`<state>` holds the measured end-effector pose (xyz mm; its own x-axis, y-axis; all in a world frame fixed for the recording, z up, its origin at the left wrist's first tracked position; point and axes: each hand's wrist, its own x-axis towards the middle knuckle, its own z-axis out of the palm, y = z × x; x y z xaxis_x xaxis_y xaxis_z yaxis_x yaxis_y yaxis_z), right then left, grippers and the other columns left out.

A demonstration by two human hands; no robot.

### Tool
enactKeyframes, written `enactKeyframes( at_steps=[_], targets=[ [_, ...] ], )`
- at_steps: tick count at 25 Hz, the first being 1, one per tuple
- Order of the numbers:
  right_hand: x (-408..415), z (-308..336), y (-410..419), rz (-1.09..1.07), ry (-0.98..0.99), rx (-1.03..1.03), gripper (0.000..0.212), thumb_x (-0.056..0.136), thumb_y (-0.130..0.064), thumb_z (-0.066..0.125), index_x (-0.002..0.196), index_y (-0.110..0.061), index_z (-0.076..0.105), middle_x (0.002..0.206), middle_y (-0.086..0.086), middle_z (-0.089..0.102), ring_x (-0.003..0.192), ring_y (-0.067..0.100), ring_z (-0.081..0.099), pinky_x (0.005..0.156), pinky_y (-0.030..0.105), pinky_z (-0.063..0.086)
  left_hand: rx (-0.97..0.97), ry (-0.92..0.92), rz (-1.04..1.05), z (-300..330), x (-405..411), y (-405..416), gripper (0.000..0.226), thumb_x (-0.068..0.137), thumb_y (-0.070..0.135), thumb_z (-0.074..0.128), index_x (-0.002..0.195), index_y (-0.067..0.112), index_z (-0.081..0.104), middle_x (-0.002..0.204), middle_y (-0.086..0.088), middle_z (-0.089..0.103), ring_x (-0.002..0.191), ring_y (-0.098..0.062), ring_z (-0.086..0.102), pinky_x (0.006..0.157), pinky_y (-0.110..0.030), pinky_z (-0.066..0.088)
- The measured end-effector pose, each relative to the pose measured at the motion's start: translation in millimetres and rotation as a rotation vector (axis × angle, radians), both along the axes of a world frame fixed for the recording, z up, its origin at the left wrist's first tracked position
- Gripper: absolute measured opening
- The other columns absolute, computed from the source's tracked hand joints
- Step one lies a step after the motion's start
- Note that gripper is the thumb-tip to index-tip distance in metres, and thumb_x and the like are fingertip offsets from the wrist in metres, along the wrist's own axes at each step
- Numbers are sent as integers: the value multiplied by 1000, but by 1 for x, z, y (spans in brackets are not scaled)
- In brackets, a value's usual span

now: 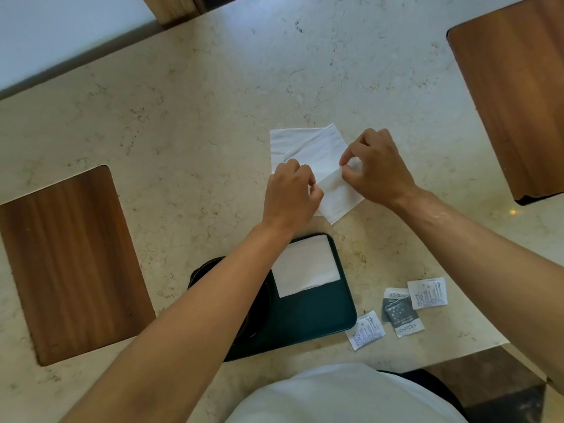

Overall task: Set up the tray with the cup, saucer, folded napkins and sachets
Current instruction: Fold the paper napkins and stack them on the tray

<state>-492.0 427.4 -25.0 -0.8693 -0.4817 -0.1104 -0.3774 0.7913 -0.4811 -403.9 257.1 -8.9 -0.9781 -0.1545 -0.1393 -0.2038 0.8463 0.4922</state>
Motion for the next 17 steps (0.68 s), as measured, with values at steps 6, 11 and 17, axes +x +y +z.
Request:
enactKeyframes(
  at_steps=[6, 11, 17],
  targets=[
    [20, 33, 6, 42, -73, -133, 12, 80, -28, 63, 91, -24, 65, 102, -6, 51, 109, 14, 37, 94, 32, 38, 146, 113, -23, 22, 21, -13, 8, 86, 15, 65, 88, 9, 60, 97, -4, 58, 93, -20, 51, 75, -31, 47],
    [39, 60, 4, 94, -303, -197, 45, 77, -19, 66, 118, -35, 58, 115, -19, 64, 118, 6, 50, 99, 26, 37, 239, 132, -164, 58, 41, -27, 7, 89, 19, 61, 90, 12, 59, 86, 0, 63, 76, -20, 59, 69, -38, 52],
    [75, 76, -1, -10, -497, -397, 13, 83, -28, 72, 94, -35, 73, 94, -17, 74, 94, -3, 68, 85, 23, 53, 406, 72, 15, 82, 77, -43, 5, 86, 25, 61, 86, 24, 57, 81, 14, 64, 75, -5, 61, 65, -12, 46]
  ],
)
